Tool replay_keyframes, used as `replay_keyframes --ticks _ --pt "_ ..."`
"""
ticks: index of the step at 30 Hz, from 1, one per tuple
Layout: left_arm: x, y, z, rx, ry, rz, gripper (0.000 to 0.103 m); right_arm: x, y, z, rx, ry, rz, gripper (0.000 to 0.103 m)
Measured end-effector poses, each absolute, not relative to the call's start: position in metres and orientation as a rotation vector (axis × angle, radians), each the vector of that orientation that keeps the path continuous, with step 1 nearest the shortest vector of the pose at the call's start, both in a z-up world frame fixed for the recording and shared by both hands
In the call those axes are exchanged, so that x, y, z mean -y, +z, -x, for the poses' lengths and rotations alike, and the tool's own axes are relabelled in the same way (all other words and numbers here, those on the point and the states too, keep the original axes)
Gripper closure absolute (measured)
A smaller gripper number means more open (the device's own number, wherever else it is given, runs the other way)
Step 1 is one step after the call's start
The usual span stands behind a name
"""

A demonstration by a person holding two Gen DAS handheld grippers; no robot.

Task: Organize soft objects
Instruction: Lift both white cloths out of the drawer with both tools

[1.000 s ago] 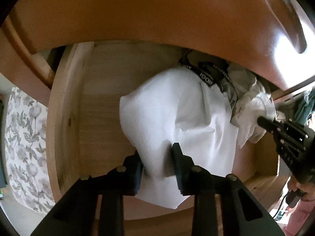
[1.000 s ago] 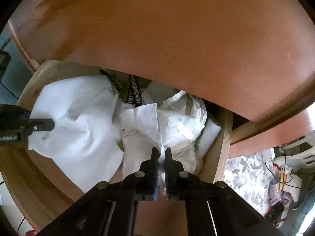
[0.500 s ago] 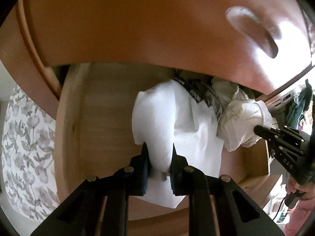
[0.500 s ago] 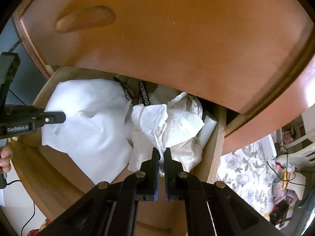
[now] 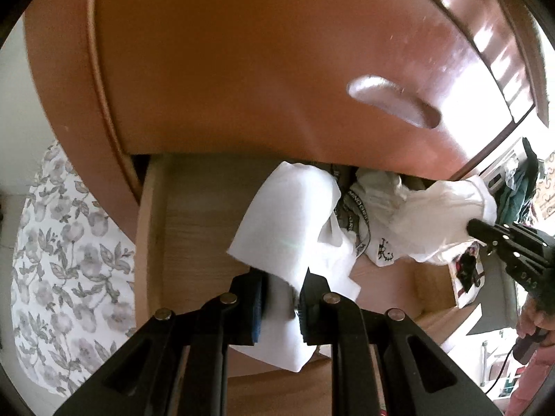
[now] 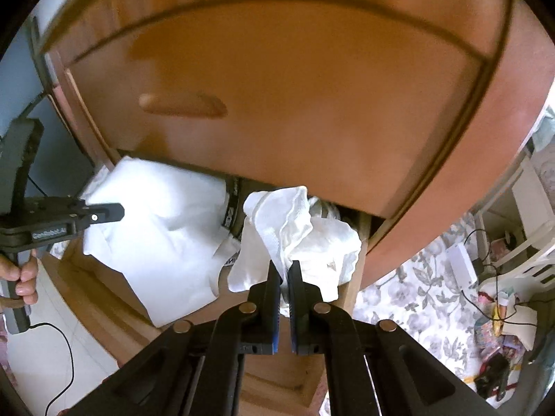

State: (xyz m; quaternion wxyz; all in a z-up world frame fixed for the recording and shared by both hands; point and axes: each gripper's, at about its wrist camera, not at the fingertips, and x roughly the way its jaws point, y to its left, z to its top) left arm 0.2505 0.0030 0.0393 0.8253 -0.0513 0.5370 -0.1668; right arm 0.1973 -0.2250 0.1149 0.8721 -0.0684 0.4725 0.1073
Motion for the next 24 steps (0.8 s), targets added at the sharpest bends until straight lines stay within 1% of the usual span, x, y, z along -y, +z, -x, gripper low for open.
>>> replay_keyframes --ticks 14,24 --pt "-0.018 0.077 -0.228 -1.067 -0.335 0.126 0.087 0.235 0.154 -0.17 -0.905 0.197 0.126 0.099" --pt "-0.022 0.11 -0.211 -0.974 -0.346 0.122 0.087 0.243 0.207 -0.149 -0.785 0.176 0.115 0.099"
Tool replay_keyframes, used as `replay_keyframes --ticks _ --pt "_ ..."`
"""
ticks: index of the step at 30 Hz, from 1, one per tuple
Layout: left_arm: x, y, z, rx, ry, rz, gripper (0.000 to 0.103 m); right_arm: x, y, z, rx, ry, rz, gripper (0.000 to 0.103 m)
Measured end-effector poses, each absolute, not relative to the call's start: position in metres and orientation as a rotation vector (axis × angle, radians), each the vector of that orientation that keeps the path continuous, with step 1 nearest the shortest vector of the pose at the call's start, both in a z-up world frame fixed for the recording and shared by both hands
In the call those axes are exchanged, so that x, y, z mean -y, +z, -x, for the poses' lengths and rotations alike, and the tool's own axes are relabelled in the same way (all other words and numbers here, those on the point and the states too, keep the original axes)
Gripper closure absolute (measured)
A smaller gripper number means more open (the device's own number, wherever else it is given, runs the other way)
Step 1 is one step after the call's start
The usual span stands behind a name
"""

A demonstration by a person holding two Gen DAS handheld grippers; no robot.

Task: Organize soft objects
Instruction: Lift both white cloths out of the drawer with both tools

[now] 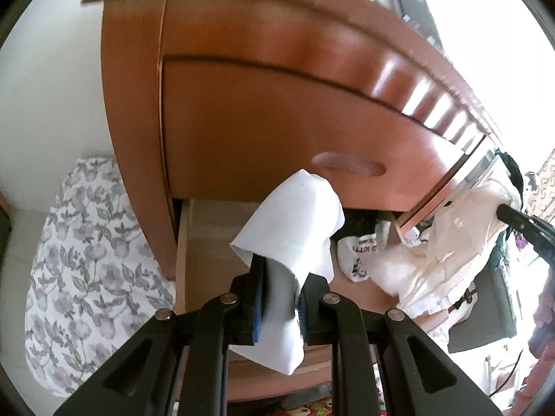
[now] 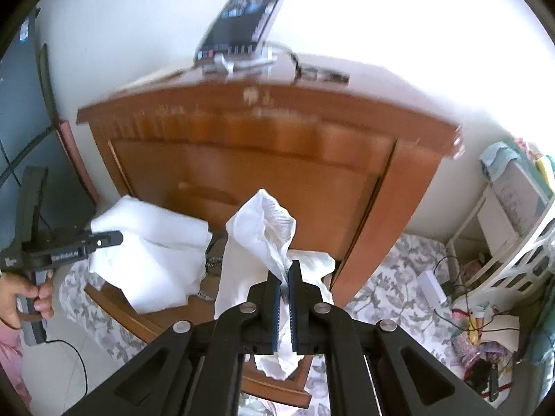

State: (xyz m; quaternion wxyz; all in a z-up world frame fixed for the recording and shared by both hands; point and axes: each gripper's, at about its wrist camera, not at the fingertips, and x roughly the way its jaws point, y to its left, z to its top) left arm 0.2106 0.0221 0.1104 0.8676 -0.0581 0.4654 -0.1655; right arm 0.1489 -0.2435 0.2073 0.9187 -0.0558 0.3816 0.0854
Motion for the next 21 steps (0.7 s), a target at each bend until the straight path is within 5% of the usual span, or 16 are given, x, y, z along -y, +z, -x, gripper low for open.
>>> replay_keyframes --ticks 21 --pt "-0.02 0.203 -0.159 -0.82 -0.377 0.131 0.087 0.228 0.264 -0.108 -0.691 0.169 0.113 0.099"
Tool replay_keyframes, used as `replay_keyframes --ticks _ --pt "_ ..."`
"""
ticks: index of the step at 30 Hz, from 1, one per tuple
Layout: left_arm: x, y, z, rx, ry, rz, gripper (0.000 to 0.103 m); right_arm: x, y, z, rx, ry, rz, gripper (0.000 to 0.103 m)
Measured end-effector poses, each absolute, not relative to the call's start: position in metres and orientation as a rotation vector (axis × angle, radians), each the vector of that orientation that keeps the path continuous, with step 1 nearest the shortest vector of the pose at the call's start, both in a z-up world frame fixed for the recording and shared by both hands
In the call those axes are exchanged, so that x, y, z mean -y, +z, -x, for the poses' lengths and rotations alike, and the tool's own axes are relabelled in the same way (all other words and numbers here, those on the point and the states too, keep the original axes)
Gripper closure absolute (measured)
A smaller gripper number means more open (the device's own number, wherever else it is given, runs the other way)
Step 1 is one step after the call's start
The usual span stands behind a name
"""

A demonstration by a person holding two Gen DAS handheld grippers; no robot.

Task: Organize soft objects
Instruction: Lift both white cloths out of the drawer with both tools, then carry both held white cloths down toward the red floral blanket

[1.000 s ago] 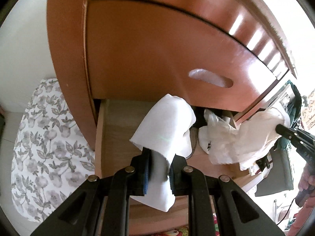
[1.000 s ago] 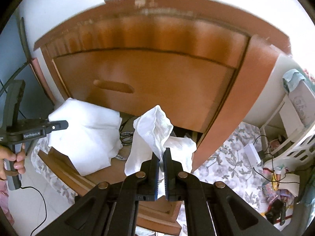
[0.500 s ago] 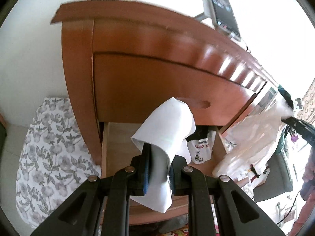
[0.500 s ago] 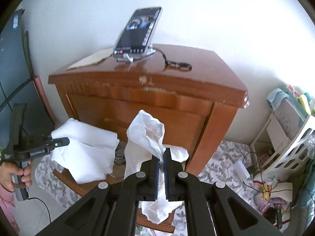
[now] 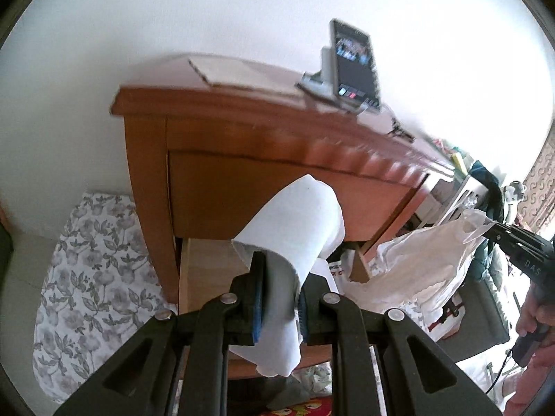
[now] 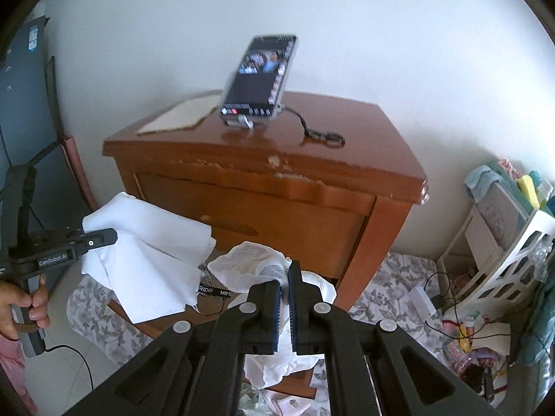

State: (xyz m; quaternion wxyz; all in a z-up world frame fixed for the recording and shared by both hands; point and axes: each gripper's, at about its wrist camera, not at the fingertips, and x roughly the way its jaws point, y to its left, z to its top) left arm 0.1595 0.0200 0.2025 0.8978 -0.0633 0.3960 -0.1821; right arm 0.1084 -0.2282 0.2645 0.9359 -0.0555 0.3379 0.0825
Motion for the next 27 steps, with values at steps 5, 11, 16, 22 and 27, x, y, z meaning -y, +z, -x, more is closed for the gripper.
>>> replay_keyframes --ticks 5,11,16,22,27 --pt "-0.022 0.229 -0.139 -0.77 -0.385 0.136 0.087 0.226 0.291 -0.084 -0.636 0.172 0.124 0.099" --pt "-0.027 0.259 -0.111 -0.721 -0.391 0.159 0.087 0.223 0.319 -0.051 -0.57 0.181 0.12 0.099" --pt "-0.039 0.273 -0.086 -0.666 -0.413 0.254 0.087 0.217 0.332 -0.025 -0.531 0.2 0.123 0.099" --pt "-0.05 0.277 -0.058 -0.616 -0.423 0.343 0.087 0.21 0.338 0.006 -0.489 0.248 0.097 0.099" --pt "-0.05 0.279 -0.033 -0.556 -0.412 0.356 0.087 0.201 0.338 0.032 -0.436 0.295 0.063 0.099"
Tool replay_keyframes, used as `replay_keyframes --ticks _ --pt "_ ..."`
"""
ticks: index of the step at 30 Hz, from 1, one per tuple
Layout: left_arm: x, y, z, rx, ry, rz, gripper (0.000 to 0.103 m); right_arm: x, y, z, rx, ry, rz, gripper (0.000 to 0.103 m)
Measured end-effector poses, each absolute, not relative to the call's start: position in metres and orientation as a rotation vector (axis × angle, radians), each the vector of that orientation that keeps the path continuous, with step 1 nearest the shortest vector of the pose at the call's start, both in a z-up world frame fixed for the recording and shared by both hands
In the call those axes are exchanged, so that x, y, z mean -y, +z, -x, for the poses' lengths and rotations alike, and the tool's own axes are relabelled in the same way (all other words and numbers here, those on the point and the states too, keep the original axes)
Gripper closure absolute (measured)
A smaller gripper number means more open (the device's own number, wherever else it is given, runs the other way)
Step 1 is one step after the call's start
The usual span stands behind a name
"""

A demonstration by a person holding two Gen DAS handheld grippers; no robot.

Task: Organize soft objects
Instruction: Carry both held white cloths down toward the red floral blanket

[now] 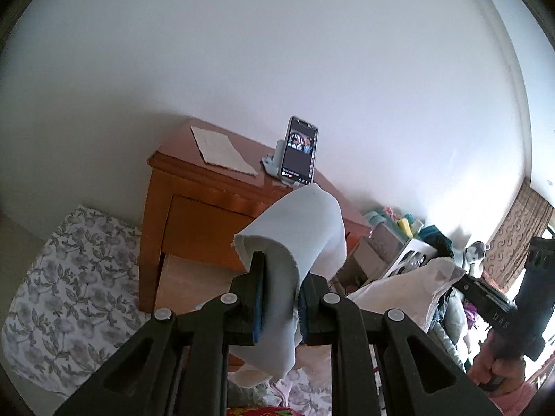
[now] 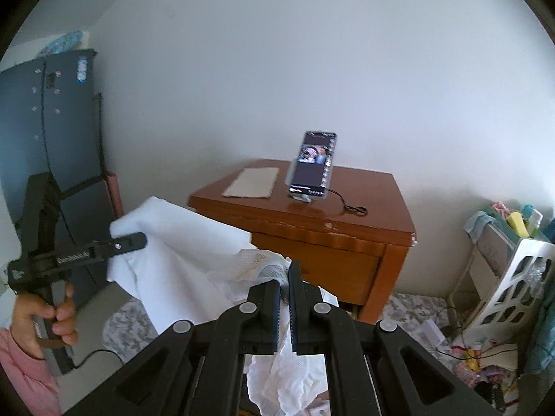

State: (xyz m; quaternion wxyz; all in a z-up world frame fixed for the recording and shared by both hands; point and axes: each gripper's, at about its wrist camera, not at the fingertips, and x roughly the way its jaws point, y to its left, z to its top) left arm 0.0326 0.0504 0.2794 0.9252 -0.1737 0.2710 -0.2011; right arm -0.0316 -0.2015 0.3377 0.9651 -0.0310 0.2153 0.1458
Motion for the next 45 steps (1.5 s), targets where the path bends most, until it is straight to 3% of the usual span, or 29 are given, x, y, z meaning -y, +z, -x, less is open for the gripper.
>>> replay_keyframes --ticks 12,24,45 --pt "-0.053 0.243 0.014 -0.491 -0.36 0.416 0.087 0.212 0.283 0.061 -0.409 0.262 -0.072 0.099" --pt "-0.067 0.185 0.028 -0.571 -0.324 0.507 0.087 0.226 0.214 0.069 -0.503 0.14 -0.155 0.099" --pt "-0.054 0.125 0.016 -0.698 -0.291 0.48 0.087 0.204 0.16 0.057 -0.601 0.139 -0.135 0.099"
